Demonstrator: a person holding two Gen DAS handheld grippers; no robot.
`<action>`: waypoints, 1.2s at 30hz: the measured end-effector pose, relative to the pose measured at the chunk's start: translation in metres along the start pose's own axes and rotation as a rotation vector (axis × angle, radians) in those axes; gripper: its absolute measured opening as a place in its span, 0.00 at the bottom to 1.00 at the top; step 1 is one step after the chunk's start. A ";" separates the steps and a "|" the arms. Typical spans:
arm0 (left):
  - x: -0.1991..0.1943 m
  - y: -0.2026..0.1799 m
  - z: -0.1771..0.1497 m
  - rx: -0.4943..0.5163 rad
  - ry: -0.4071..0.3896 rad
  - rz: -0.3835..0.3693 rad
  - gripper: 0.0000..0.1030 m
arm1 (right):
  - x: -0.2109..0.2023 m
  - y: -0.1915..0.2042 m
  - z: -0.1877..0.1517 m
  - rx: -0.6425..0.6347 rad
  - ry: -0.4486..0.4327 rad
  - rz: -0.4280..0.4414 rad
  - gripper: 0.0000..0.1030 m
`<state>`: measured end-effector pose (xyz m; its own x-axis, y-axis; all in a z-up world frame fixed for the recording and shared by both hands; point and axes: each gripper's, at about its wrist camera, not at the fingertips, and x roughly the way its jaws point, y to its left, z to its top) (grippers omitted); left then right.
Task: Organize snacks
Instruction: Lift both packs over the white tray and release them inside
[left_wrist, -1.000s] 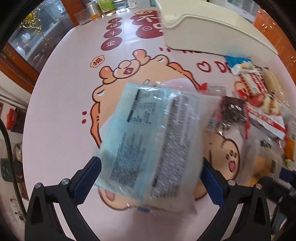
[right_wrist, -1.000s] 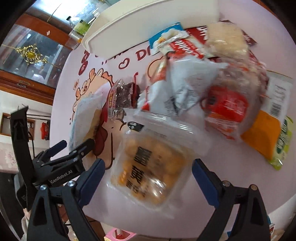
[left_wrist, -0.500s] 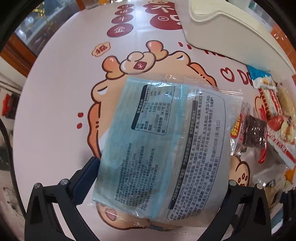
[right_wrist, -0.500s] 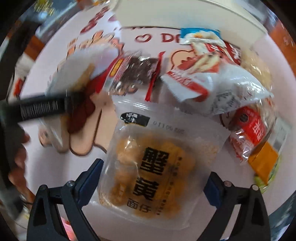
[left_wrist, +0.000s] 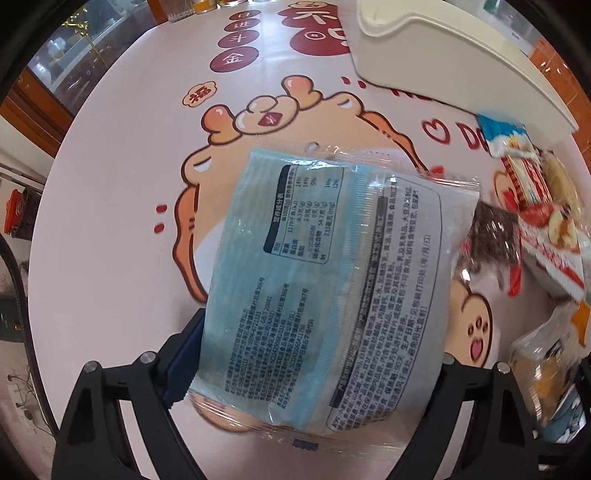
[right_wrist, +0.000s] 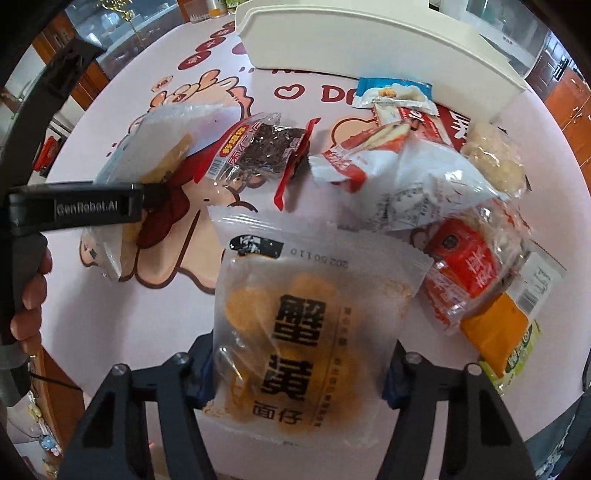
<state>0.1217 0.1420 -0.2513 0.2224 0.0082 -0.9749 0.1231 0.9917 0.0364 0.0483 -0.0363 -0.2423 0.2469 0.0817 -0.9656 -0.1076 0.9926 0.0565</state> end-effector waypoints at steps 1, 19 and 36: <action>-0.003 -0.004 0.000 0.003 -0.001 0.003 0.86 | -0.005 -0.004 -0.002 0.001 -0.008 0.016 0.64; -0.182 -0.071 0.020 0.080 -0.382 -0.065 0.86 | -0.141 -0.056 0.025 0.011 -0.259 0.050 0.64; -0.284 -0.124 0.132 0.076 -0.610 -0.057 0.86 | -0.260 -0.127 0.160 -0.028 -0.542 -0.055 0.65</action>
<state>0.1704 -0.0003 0.0503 0.7236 -0.1412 -0.6756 0.2144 0.9764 0.0255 0.1523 -0.1687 0.0424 0.7132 0.0717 -0.6973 -0.1043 0.9945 -0.0044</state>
